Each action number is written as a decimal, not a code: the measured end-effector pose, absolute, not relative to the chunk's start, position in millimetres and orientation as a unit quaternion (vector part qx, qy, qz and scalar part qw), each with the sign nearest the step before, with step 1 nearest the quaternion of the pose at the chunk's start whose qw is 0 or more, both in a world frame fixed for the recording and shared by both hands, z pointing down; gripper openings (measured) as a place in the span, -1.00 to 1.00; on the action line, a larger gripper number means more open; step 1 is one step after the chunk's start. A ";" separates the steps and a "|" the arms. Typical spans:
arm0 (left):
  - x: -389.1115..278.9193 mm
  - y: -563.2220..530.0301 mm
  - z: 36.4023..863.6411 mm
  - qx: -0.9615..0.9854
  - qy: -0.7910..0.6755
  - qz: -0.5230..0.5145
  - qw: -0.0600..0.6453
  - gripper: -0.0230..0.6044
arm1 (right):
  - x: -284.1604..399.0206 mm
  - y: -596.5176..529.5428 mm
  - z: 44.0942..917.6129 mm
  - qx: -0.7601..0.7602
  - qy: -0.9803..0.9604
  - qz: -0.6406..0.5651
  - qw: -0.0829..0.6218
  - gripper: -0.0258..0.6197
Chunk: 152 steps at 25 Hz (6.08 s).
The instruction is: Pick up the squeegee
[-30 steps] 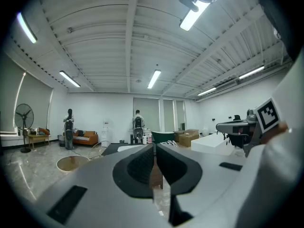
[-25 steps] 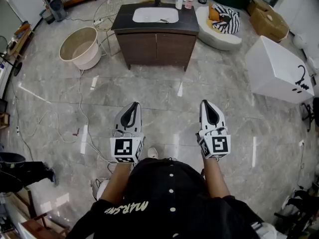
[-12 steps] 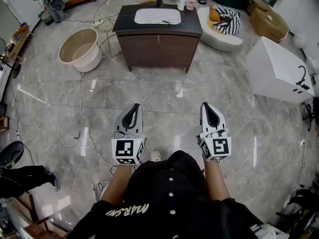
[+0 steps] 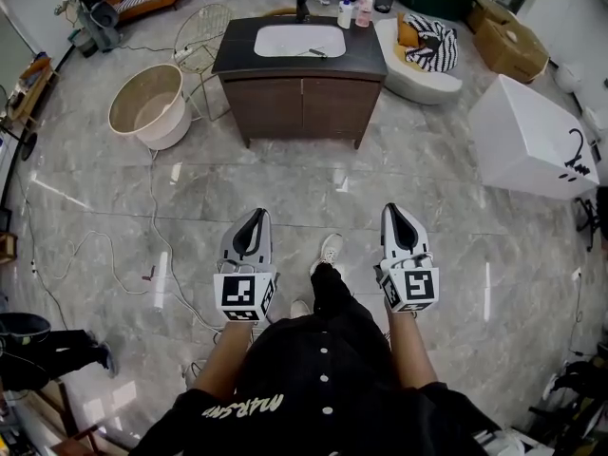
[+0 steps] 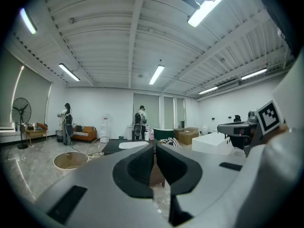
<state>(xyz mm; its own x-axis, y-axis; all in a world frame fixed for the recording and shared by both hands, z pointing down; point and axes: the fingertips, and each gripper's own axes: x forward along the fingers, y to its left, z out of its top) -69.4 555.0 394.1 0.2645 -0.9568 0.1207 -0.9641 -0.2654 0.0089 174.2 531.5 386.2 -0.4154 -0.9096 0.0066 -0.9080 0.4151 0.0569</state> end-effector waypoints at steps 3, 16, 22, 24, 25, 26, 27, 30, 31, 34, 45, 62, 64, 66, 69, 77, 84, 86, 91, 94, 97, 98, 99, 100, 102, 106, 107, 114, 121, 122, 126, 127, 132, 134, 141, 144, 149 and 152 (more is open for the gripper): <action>-71.5 529.2 397.3 0.794 -0.605 0.048 0.042 -0.85 | 173.7 505.8 388.1 0.543 -0.839 -0.022 0.013 -0.92; -79.9 371.4 396.0 0.778 -0.624 0.062 0.038 -0.86 | 170.0 333.3 389.1 0.534 -0.846 -0.014 0.009 -0.92; -74.5 294.2 380.4 0.772 -0.632 0.055 0.028 -0.86 | 174.1 255.1 380.3 0.523 -0.852 -0.020 0.010 -0.92; -73.5 271.3 379.2 0.770 -0.635 0.054 0.028 -0.86 | 177.4 230.6 379.6 0.521 -0.853 -0.020 0.009 -0.92; -73.1 261.4 379.4 0.769 -0.636 0.054 0.028 -0.85 | 178.9 219.9 379.7 0.521 -0.854 -0.020 0.009 -0.92; -72.5 252.4 380.0 0.768 -0.638 0.053 0.029 -0.85 | 180.3 210.2 380.0 0.519 -0.854 -0.020 0.009 -0.92; -71.7 244.2 380.4 0.766 -0.640 0.053 0.030 -0.85 | 181.4 201.1 380.5 0.518 -0.855 -0.020 0.009 -0.92; -68.6 222.3 380.7 0.761 -0.646 0.052 0.031 -0.85 | 184.0 175.8 382.3 0.510 -0.860 -0.019 0.014 -0.92; -67.8 215.7 380.8 0.760 -0.647 0.050 0.033 -0.86 | 184.4 167.9 382.4 0.507 -0.861 -0.018 0.017 -0.92; -67.4 199.3 384.3 0.759 -0.648 0.045 0.041 -0.86 | 182.1 148.8 384.4 0.502 -0.864 -0.018 0.022 -0.92; -71.7 138.8 402.9 0.758 -0.648 0.049 0.063 -0.85 | 178.1 87.6 406.3 0.501 -0.864 0.000 0.041 -0.92; -128.4 -104.6 387.7 0.779 -0.624 0.037 0.044 -0.86 | 117.1 -139.5 384.7 0.515 -0.856 -0.029 0.042 -0.92; -138.9 -129.2 382.5 0.781 -0.622 0.035 0.041 -0.85 | 105.7 -164.4 379.6 0.517 -0.855 -0.030 0.039 -0.92; -148.8 -151.1 376.5 0.783 -0.619 0.032 0.039 -0.85 | 94.5 -186.1 374.4 0.517 -0.854 -0.033 0.038 -0.92; -164.2 -178.6 372.0 0.785 -0.618 0.032 0.038 -0.85 | 79.7 -213.9 369.5 0.520 -0.852 -0.035 0.038 -0.92; -177.9 -219.8 383.5 0.795 -0.604 0.040 0.054 -0.86 | 64.8 -251.3 380.1 0.528 -0.847 -0.023 0.055 -0.92; -171.1 -242.7 400.2 0.796 -0.599 0.047 0.069 -0.85 | 65.5 -274.8 395.1 0.523 -0.849 -0.018 0.073 -0.92; -170.7 -252.4 402.1 0.794 -0.602 0.049 0.070 -0.86 | 65.6 -286.9 395.5 0.518 -0.852 -0.019 0.073 -0.92; -168.1 -276.6 392.7 0.788 -0.610 0.046 0.063 -0.85 | 58.7 -316.8 395.7 0.488 -0.870 -0.014 0.073 -0.92; -163.7 -285.5 392.3 0.785 -0.614 0.049 0.065 -0.86 | 56.5 -329.1 401.9 0.472 -0.878 -0.007 0.083 -0.92; -158.9 -293.2 396.6 0.784 -0.614 0.054 0.071 -0.85 | 54.9 -343.9 414.5 0.459 -0.883 0.010 0.097 -0.92; -157.9 -297.2 399.5 0.784 -0.614 0.055 0.072 -0.85 | 54.0 -350.7 420.5 0.455 -0.885 0.016 0.102 -0.92; -157.3 -301.4 402.8 0.783 -0.615 0.057 0.072 -0.85 | 52.9 -357.9 427.8 0.450 -0.886 0.021 0.110 -0.92; -156.9 -304.3 406.6 0.782 -0.616 0.059 0.075 -0.86 | 51.7 -364.1 436.6 0.445 -0.887 0.027 0.120 -0.92; -155.2 -302.1 416.3 0.778 -0.618 0.068 0.088 -0.85 | 48.9 -368.8 459.2 0.432 -0.889 0.048 0.146 -0.92; -141.8 -294.4 447.9 0.777 -0.610 0.091 0.128 -0.86 | 39.6 -378.9 514.3 0.401 -0.890 0.086 0.197 -0.92; -136.8 -292.8 456.8 0.777 -0.606 0.097 0.138 -0.85 | 35.5 -382.4 529.7 0.392 -0.891 0.095 0.210 -0.92; -118.4 -282.8 498.9 0.778 -0.589 0.128 0.177 -0.85 | 3.3 -388.4 638.3 0.311 -0.883 0.175 0.303 -0.56; -123.9 -278.7 539.1 0.756 -0.598 0.151 0.221 -0.86 | -14.1 -386.9 726.8 0.255 -0.849 0.252 0.387 -0.41; -125.5 -278.4 543.7 0.752 -0.600 0.153 0.224 -0.86 | -15.0 -385.7 737.6 0.250 -0.842 0.261 0.400 -0.41; -129.2 -276.8 559.2 0.740 -0.607 0.163 0.240 -0.85 | -15.3 -381.6 772.0 0.234 -0.815 0.284 0.447 -0.38; -129.8 -277.4 561.8 0.738 -0.608 0.164 0.243 -0.85 | -15.4 -381.5 778.0 0.232 -0.810 0.290 0.454 -0.38; -134.9 -278.9 576.1 0.727 -0.613 0.170 0.260 -0.85 | -26.1 -379.6 799.0 0.206 -0.794 0.325 0.471 -0.40; -136.4 -280.1 579.6 0.722 -0.615 0.172 0.266 -0.85 | -30.0 -380.0 802.5 0.194 -0.792 0.326 0.479 -0.40; -135.5 -289.2 581.6 0.720 -0.617 0.169 0.267 -0.86 | -30.1 -383.4 805.4 0.179 -0.781 0.336 0.494 -0.44; -136.1 -290.8 581.5 0.719 -0.618 0.172 0.269 -0.86 | -23.8 -382.0 803.4 0.169 -0.781 0.311 0.515 -0.47; -134.8 -293.3 576.9 0.724 -0.615 0.169 0.262 -0.86 | -16.5 -387.5 788.8 0.170 -0.792 0.274 0.519 -0.64; -131.9 -292.4 573.3 0.728 -0.612 0.167 0.258 -0.85 | -13.9 -388.4 780.5 0.170 -0.797 0.252 0.521 -0.64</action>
<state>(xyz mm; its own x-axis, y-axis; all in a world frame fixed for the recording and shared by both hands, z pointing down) -131.9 -292.4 573.3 0.1943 -0.8056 0.5597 -0.9783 -0.1173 0.1708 -13.9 -388.4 780.5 -0.3993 -0.0077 0.9168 -0.5338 0.8150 -0.2256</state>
